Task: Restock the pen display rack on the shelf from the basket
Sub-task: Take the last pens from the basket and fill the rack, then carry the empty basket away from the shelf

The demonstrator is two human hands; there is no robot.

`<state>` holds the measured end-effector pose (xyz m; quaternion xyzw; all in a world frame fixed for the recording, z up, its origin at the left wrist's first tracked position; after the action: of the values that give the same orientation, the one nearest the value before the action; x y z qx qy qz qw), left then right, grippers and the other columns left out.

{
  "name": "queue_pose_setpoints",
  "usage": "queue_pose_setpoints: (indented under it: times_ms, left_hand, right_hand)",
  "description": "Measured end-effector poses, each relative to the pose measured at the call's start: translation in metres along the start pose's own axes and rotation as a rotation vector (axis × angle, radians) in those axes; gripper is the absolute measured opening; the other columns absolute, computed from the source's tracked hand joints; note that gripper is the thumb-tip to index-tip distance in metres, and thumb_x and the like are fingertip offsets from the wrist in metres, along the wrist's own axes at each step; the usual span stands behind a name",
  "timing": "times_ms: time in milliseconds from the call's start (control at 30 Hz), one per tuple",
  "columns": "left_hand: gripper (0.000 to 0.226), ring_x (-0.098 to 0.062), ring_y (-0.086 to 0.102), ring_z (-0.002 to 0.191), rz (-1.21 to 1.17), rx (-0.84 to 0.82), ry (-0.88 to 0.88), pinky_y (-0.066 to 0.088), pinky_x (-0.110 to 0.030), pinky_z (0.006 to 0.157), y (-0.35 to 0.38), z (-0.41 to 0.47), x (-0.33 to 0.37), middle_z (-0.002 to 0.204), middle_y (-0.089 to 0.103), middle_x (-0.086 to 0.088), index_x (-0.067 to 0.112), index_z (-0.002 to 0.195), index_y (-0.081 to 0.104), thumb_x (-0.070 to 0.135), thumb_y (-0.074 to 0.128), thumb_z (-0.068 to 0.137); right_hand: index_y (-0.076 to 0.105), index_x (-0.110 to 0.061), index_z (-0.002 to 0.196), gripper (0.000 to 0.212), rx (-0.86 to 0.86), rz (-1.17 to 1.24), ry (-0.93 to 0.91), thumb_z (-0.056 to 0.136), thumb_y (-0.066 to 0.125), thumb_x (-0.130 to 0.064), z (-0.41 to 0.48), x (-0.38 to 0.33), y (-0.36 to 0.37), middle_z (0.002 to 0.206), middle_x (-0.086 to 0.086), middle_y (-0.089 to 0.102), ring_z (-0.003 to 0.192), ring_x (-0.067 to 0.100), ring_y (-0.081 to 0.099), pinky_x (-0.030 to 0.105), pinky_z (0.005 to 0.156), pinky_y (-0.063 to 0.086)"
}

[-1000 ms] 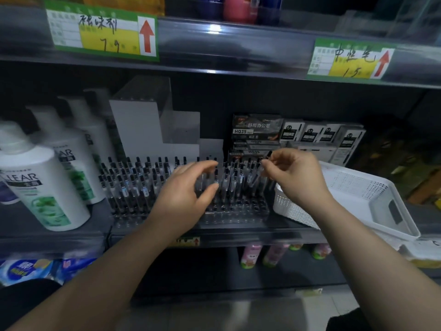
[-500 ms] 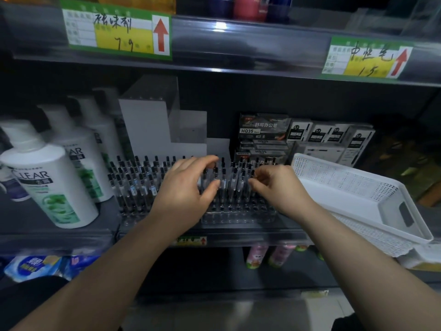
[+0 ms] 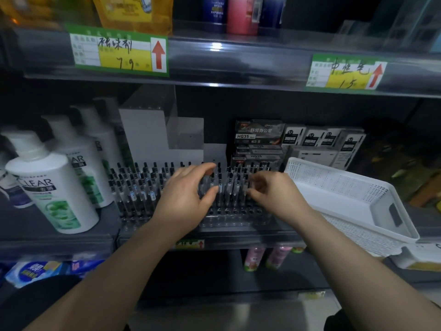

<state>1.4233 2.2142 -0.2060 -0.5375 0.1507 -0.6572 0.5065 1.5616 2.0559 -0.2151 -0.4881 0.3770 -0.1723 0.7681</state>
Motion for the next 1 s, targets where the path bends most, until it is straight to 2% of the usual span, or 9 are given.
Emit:
queue_pose_setpoints:
  times_ms: [133,267,367,533,667,800,833,933,1000]
  left_hand:
    - [0.048,-0.012,0.042,0.127,-0.037,0.001,0.003,0.033,-0.029,0.105,-0.002,0.005,0.015,0.133,0.054,0.009,0.027,0.140,0.045,0.032,0.058,0.094]
    - [0.046,-0.009,0.047,0.123,-0.115,0.005,0.032,0.038,-0.027,0.104,0.001,0.010,0.047,0.128,0.057,0.012,0.027,0.136,0.049,0.030,0.061,0.092]
    - [0.043,-0.007,0.051,0.118,-0.201,-0.018,0.048,0.041,-0.024,0.098,0.008,0.016,0.079,0.126,0.058,0.009,0.025,0.134,0.052,0.026,0.062,0.092]
    - [0.040,-0.009,0.056,0.107,-0.401,-0.167,-0.042,0.040,-0.019,0.091,0.027,0.043,0.137,0.125,0.061,-0.001,0.015,0.134,0.053,0.022,0.058,0.095]
    - [0.040,-0.017,0.056,0.112,-0.546,-0.278,-0.247,0.037,-0.023,0.092,0.054,0.079,0.159,0.129,0.059,-0.003,0.009,0.131,0.055,0.029,0.054,0.097]
    - [0.046,-0.023,0.060,0.107,-0.677,-0.379,-0.506,0.047,-0.031,0.089,0.093,0.117,0.149,0.126,0.064,-0.007,0.012,0.125,0.061,0.041,0.059,0.090]
    - [0.046,-0.024,0.059,0.112,-0.680,-0.399,-0.540,0.047,-0.031,0.089,0.103,0.125,0.148,0.130,0.062,-0.007,0.013,0.127,0.060,0.041,0.058,0.091]
    - [0.052,-0.026,0.039,0.136,-0.586,-0.505,-0.591,0.031,-0.036,0.109,0.126,0.143,0.147,0.150,0.041,-0.008,0.011,0.141,0.047,0.041,0.050,0.098]
    - [0.048,-0.027,0.039,0.135,-0.497,-0.577,-0.604,0.032,-0.034,0.108,0.139,0.151,0.144,0.148,0.042,-0.010,0.009,0.137,0.049,0.039,0.046,0.100]
  right_hand:
    - [0.062,-0.018,0.120,0.037,-0.026,-0.046,0.031,0.086,0.064,-0.035,-0.014,0.006,-0.020,0.108,0.004,0.070,0.100,0.024,0.064,0.037,0.084,0.053]
    - [0.051,-0.021,0.136,0.049,-0.040,-0.025,0.108,0.090,0.060,-0.038,-0.035,0.022,-0.057,0.135,0.002,0.057,0.121,0.021,0.053,0.031,0.096,0.043]
    - [0.045,-0.021,0.140,0.053,-0.017,-0.051,0.202,0.092,0.057,-0.039,-0.056,0.042,-0.094,0.142,0.000,0.050,0.125,0.020,0.050,0.028,0.098,0.038]
    - [0.041,-0.016,0.143,0.059,0.040,0.019,0.382,0.092,0.056,-0.042,-0.084,0.093,-0.147,0.144,0.005,0.048,0.124,0.025,0.051,0.034,0.097,0.042]
    - [0.044,-0.008,0.141,0.058,0.122,0.143,0.521,0.093,0.057,-0.038,-0.094,0.137,-0.172,0.144,0.010,0.048,0.128,0.026,0.048,0.034,0.102,0.039]
    - [0.047,-0.003,0.137,0.055,0.159,0.324,0.729,0.095,0.053,-0.038,-0.099,0.177,-0.173,0.141,0.015,0.048,0.127,0.031,0.046,0.037,0.102,0.038]
    - [0.049,-0.001,0.133,0.054,0.154,0.374,0.786,0.096,0.051,-0.039,-0.099,0.188,-0.170,0.138,0.018,0.051,0.123,0.034,0.048,0.039,0.099,0.040]
    - [0.051,-0.001,0.125,0.048,0.151,0.554,0.931,0.097,0.048,-0.040,-0.098,0.213,-0.160,0.126,0.026,0.055,0.116,0.042,0.053,0.044,0.095,0.048]
    - [0.054,-0.001,0.117,0.044,0.191,0.722,1.021,0.097,0.050,-0.040,-0.094,0.228,-0.152,0.122,0.028,0.058,0.109,0.043,0.059,0.046,0.090,0.053]
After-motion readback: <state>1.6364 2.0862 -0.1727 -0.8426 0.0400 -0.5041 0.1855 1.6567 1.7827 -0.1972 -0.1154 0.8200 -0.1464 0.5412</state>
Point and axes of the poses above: each hand's wrist, its own z-axis towards the middle knuckle, its own y-axis out of the palm, x = y × z, the point moved 2 cm from there along z, towards the middle knuckle
